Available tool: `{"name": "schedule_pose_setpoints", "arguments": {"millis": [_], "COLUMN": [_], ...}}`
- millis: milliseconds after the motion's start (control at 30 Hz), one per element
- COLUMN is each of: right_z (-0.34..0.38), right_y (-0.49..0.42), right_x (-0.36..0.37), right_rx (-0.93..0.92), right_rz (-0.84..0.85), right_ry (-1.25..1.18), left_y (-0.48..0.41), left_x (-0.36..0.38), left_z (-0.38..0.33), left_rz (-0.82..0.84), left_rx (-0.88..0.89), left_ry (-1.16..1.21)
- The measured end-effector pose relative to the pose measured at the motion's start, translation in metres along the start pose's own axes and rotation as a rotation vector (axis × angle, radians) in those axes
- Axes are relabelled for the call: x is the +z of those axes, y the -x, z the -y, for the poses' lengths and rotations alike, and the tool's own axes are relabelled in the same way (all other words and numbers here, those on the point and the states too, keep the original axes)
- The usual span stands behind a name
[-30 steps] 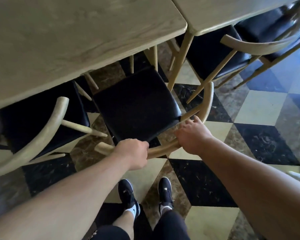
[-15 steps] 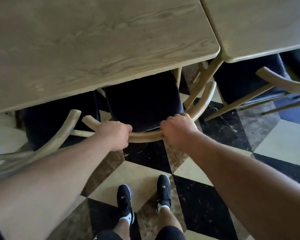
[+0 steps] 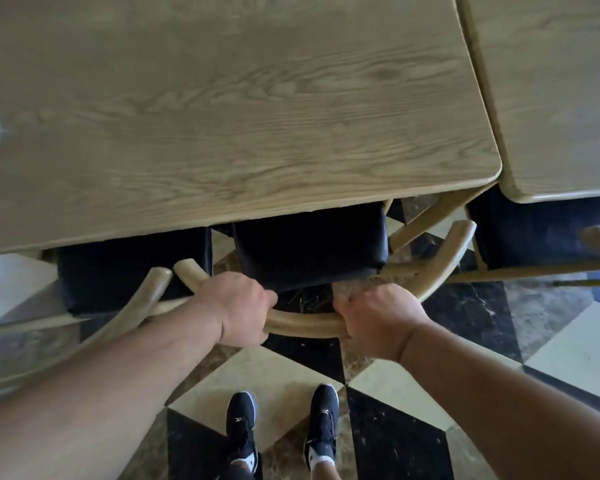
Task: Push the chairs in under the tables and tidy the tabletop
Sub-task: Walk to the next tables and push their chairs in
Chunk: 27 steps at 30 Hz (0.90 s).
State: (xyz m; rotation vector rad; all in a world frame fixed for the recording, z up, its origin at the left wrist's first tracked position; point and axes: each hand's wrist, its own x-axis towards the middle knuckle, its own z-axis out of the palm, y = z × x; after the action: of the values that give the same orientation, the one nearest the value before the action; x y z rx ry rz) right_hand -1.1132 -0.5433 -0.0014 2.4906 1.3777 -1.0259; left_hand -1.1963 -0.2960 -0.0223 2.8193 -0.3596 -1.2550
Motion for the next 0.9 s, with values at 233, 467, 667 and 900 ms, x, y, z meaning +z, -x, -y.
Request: {"name": "schedule_pose_setpoints", "arguments": {"millis": [233,467,667,900], "right_z": [-0.001,-0.004,-0.001,0.02], "right_y": [-0.002,-0.002,-0.001,0.003], "right_x": [-0.001,0.004,0.006,-0.003], "right_rx": [-0.001,-0.014,0.007,0.206], "right_rz": [0.02,0.012,0.0,0.035], "right_ry": [0.036,0.063,0.102,0.055], "left_y": [0.0,0.006,0.009,0.02], "left_x": [0.0,-0.012,-0.012,0.017], "left_z": [0.002,-0.004,-0.005,-0.013], "left_rz": [-0.003,-0.022,-0.014,-0.365], "left_rx": [0.036,0.024,0.028,-0.091], "left_ry": [-0.015,-0.007,0.0,-0.101]}}
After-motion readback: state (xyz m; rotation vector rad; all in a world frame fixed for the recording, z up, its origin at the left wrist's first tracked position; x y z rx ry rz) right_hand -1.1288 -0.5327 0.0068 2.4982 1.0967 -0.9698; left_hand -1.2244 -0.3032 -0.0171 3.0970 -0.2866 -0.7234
